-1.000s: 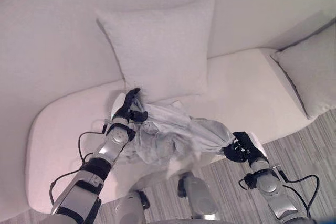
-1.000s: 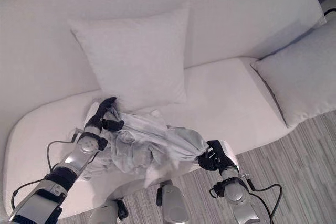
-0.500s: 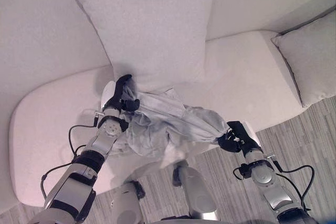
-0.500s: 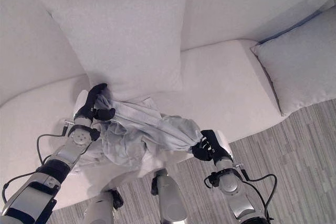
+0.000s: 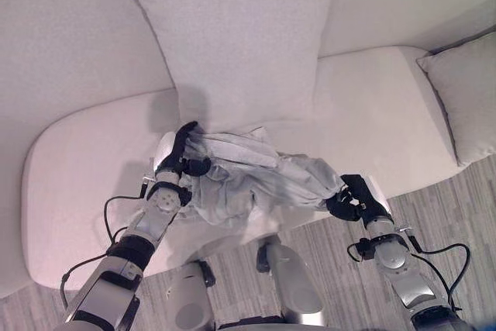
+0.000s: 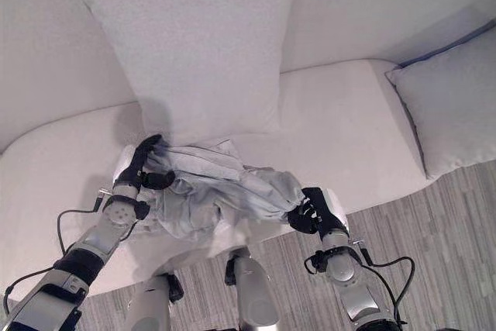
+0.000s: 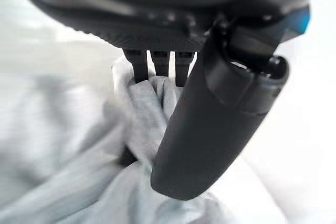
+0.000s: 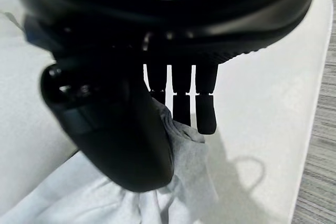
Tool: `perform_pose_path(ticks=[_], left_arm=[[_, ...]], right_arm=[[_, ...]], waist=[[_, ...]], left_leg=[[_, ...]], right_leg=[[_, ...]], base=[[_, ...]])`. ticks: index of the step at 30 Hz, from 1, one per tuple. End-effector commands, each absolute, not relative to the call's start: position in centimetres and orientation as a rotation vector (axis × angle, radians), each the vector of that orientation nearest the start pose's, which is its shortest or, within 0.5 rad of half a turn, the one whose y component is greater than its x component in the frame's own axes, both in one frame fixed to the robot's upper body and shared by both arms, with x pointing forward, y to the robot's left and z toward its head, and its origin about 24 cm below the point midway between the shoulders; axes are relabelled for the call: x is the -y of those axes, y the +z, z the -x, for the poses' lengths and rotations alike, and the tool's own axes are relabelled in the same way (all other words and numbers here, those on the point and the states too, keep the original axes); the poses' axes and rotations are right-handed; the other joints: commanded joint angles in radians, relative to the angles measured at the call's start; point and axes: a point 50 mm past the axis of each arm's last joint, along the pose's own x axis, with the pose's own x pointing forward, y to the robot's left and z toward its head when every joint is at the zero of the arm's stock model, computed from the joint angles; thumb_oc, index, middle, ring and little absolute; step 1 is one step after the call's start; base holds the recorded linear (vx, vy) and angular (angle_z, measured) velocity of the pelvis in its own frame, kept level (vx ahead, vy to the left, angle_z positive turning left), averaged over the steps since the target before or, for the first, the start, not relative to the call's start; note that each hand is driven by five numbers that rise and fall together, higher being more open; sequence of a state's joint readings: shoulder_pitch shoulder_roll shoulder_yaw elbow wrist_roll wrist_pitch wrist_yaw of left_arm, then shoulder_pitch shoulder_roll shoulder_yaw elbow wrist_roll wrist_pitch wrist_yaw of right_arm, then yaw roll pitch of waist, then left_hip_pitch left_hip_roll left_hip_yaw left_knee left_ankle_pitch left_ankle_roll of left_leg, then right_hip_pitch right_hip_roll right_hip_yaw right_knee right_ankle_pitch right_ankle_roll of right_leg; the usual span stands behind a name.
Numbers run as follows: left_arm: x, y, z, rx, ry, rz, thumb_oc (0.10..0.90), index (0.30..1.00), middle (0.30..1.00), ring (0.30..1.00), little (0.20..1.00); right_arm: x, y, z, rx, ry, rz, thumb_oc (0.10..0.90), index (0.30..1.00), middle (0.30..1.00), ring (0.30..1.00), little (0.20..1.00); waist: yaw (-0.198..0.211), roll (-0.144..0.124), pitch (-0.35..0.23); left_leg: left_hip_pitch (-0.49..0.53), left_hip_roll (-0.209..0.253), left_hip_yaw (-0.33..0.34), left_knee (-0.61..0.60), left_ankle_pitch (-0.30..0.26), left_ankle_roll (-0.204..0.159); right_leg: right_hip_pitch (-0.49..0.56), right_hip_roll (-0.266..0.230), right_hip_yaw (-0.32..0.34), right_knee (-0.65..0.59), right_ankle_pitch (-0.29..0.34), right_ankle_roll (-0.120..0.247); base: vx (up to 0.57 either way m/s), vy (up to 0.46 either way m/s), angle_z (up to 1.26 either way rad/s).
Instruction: Hang the clothes on the sofa on the clothes rack.
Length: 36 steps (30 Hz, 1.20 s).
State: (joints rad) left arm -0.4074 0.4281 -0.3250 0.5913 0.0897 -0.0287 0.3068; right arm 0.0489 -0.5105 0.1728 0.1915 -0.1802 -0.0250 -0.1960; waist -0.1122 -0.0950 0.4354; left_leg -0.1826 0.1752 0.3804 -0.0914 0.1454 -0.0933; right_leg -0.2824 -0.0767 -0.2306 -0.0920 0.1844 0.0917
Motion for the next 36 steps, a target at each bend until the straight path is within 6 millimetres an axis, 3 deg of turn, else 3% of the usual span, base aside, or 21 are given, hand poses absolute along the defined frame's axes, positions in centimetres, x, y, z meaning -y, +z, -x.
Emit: perform_pose_path(ticks=[1, 7, 8, 9, 10, 18, 24, 26, 29, 30, 36], left_arm=[[-20.9, 4.2, -32.4, -0.034, 0.113, -0.712, 0.800, 0.900, 0.900, 0.900, 0.900], [-20.5, 3.4, -32.0, -0.056, 0.077, -0.698, 0.800, 0.900, 0.900, 0.900, 0.900], [-20.5, 3.4, -32.0, -0.056, 0.078, -0.698, 0.728, 0.792, 0.792, 0.792, 0.792], [-20.3, 3.4, -32.0, -0.058, 0.076, -0.696, 0.439, 0.359, 0.359, 0.359, 0.359], [-20.2, 3.4, -32.1, -0.058, 0.076, -0.692, 0.400, 0.300, 0.300, 0.300, 0.300], [-19.4, 3.9, -32.7, -0.032, 0.068, -0.693, 0.400, 0.300, 0.300, 0.300, 0.300], [-19.8, 5.6, -32.3, 0.056, 0.111, -0.629, 0.400, 0.300, 0.300, 0.300, 0.300], [-20.4, 6.2, -31.0, 0.113, 0.140, -0.574, 0.400, 0.300, 0.300, 0.300, 0.300], [-21.0, 6.9, -30.2, 0.154, 0.160, -0.541, 0.400, 0.300, 0.300, 0.300, 0.300], [-21.5, 8.2, -29.5, 0.220, 0.187, -0.506, 0.400, 0.300, 0.300, 0.300, 0.300], [-23.7, 12.8, -27.5, 0.424, 0.299, -0.487, 0.400, 0.300, 0.300, 0.300, 0.300]], right_arm=[[25.7, 3.6, -23.5, -0.062, -0.148, 0.727, 0.400, 0.300, 0.300, 0.300, 0.300], [26.0, 3.4, -23.4, -0.078, -0.162, 0.733, 0.400, 0.300, 0.300, 0.300, 0.300], [26.0, 3.4, -23.4, -0.078, -0.163, 0.733, 0.400, 0.300, 0.300, 0.300, 0.300], [25.9, 3.5, -23.6, -0.069, -0.163, 0.731, 0.400, 0.300, 0.300, 0.300, 0.300], [25.8, 3.6, -23.7, -0.061, -0.163, 0.728, 0.400, 0.300, 0.300, 0.300, 0.300], [26.0, 3.3, -23.3, -0.074, -0.177, 0.724, 0.400, 0.300, 0.300, 0.300, 0.300], [26.2, 3.2, -23.6, -0.082, -0.167, 0.760, 0.400, 0.300, 0.300, 0.300, 0.300], [26.1, 4.2, -24.2, -0.034, -0.134, 0.836, 0.400, 0.300, 0.300, 0.300, 0.300], [25.9, 5.6, -25.1, 0.026, -0.095, 0.922, 0.400, 0.300, 0.300, 0.300, 0.300], [25.3, 7.3, -26.2, 0.100, -0.058, 0.979, 0.400, 0.300, 0.300, 0.300, 0.300], [23.0, 13.0, -29.2, 0.350, -0.009, 1.060, 0.400, 0.300, 0.300, 0.300, 0.300]], waist=[[0.003, -0.035, -0.038], [0.009, -0.020, -0.039], [0.009, -0.020, -0.039], [0.009, -0.021, -0.039], [0.007, -0.022, -0.038], [0.001, -0.022, -0.050], [0.022, 0.010, -0.104], [0.048, 0.035, -0.146], [0.065, 0.045, -0.171], [0.094, 0.058, -0.199], [0.191, 0.092, -0.253]], left_leg=[[0.020, 0.053, -0.064, 0.004, -0.038, -0.047], [0.023, 0.051, -0.071, 0.004, -0.039, -0.048], [0.023, 0.051, -0.071, 0.004, -0.039, -0.048], [0.023, 0.050, -0.071, 0.004, -0.039, -0.048], [0.022, 0.050, -0.071, 0.004, -0.039, -0.048], [0.026, 0.054, -0.072, 0.004, -0.040, -0.050], [0.062, 0.056, -0.075, 0.004, -0.046, -0.054], [0.101, 0.055, -0.082, 0.004, -0.051, -0.057], [0.126, 0.054, -0.090, 0.004, -0.046, -0.059], [0.153, 0.055, -0.103, 0.004, -0.043, -0.066], [0.201, 0.048, -0.181, 0.004, 0.021, -0.090]], right_leg=[[0.051, -0.028, -0.021, 0.005, -0.054, 0.056], [0.061, -0.032, -0.027, 0.005, -0.056, 0.055], [0.061, -0.032, -0.027, 0.005, -0.056, 0.055], [0.061, -0.032, -0.027, 0.005, -0.056, 0.055], [0.060, -0.032, -0.027, 0.005, -0.055, 0.055], [0.066, -0.031, -0.031, 0.005, -0.059, 0.054], [0.111, -0.031, -0.044, 0.005, -0.084, 0.049], [0.160, -0.026, -0.050, 0.005, -0.110, 0.041], [0.196, -0.021, -0.062, 0.005, -0.125, 0.036], [0.238, -0.013, -0.076, 0.005, -0.148, 0.029], [0.355, -0.010, -0.161, 0.005, -0.188, 0.009]], base=[[0.00, 0.000, 0.00], [0.00, -0.002, 0.03], [0.00, 0.000, 0.00], [0.00, 0.000, 0.00], [0.00, 0.000, 0.00], [0.00, -0.004, 0.00], [0.04, -0.021, 0.05], [0.12, -0.040, 0.03], [0.04, -0.063, 0.12], [0.05, -0.083, 0.22], [0.04, -0.093, 0.40]])
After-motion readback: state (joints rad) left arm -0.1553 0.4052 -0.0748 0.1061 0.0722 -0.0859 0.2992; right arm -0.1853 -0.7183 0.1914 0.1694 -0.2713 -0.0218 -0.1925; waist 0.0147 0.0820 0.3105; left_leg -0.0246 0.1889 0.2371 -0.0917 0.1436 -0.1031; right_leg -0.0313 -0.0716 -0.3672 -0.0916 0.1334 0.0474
